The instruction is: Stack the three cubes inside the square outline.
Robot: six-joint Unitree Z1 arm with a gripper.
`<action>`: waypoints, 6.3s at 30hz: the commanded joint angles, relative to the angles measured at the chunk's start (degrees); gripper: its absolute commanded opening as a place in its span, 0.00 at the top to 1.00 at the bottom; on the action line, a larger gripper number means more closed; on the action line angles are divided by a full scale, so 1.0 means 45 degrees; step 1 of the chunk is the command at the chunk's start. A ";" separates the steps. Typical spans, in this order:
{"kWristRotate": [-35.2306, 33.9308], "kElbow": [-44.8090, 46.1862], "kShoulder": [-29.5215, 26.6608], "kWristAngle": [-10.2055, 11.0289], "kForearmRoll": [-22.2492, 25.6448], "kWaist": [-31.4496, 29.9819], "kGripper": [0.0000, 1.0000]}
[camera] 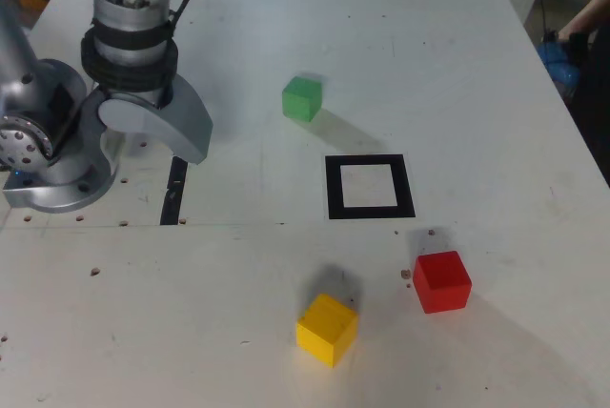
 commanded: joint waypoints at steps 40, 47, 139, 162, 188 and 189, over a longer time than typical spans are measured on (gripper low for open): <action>0.0087 -1.1513 0.5284 0.0992 0.2998 -0.4015 0.03; -0.0235 -1.1934 0.6484 0.0427 0.2635 -0.4042 0.06; -0.0254 -0.8336 0.6001 0.1513 0.0261 -0.1682 0.71; 0.0920 -0.8242 0.7094 0.1629 -0.1478 -0.1349 0.70; 0.0910 -0.7869 0.7197 0.1544 -0.1704 -0.1153 0.07; 0.0881 -0.7852 0.7145 0.1541 -0.1667 -0.1153 0.05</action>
